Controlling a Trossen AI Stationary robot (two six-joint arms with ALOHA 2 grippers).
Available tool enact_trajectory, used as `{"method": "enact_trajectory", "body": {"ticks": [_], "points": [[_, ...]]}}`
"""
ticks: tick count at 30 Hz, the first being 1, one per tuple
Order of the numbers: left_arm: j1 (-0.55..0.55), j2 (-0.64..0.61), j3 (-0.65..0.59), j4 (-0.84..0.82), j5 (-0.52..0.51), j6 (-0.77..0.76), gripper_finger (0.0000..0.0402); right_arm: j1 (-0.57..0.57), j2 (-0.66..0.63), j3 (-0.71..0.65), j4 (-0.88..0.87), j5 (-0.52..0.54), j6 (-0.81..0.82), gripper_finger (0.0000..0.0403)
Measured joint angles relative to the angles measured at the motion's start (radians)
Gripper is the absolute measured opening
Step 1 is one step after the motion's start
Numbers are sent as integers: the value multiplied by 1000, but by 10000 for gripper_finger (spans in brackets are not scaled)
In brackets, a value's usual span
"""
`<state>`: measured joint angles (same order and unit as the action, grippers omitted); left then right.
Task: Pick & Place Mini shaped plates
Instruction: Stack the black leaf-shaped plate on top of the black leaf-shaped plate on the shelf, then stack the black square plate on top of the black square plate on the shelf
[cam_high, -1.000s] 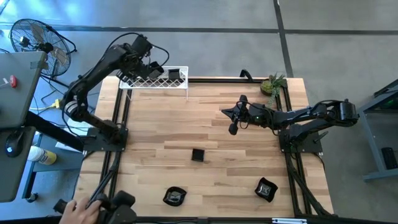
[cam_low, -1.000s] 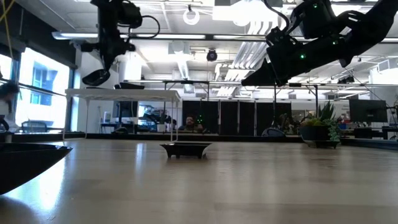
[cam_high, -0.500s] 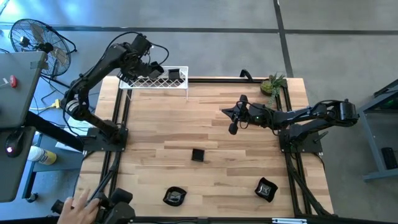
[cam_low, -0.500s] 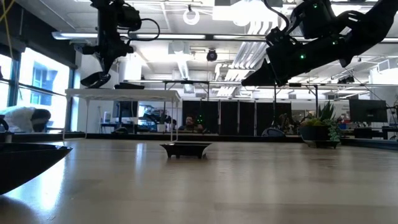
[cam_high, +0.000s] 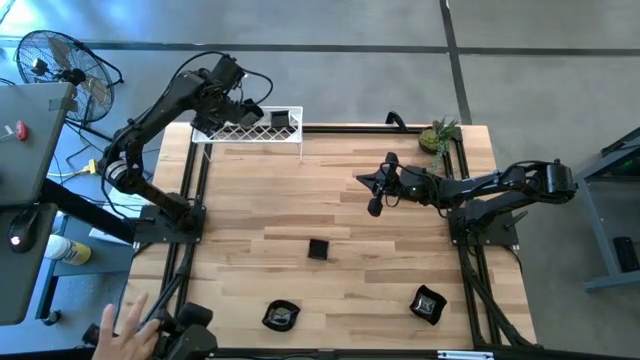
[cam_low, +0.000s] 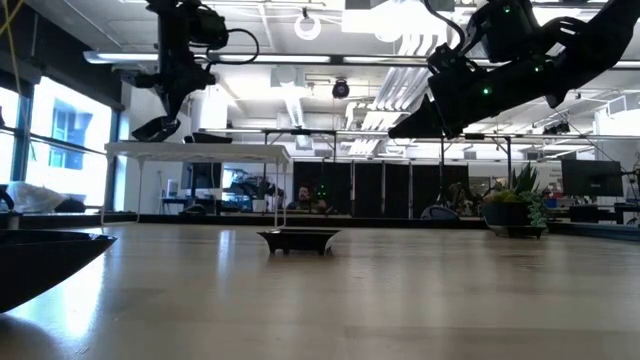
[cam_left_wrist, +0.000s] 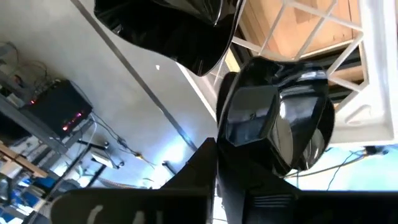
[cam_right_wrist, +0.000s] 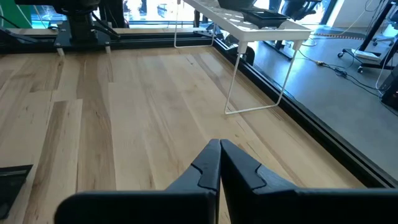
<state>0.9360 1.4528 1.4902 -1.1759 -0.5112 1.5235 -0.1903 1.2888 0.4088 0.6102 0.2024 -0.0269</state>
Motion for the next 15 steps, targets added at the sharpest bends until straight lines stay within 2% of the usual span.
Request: {"method": "enact_trajectory", "body": {"ticks": [9, 15], "points": [[0, 0, 0, 15, -1, -37, 79, 0, 0, 0, 0, 0, 0, 2], [0, 0, 0, 43, -20, -39, 96, 0, 0, 0, 0, 0, 0, 6]]}}
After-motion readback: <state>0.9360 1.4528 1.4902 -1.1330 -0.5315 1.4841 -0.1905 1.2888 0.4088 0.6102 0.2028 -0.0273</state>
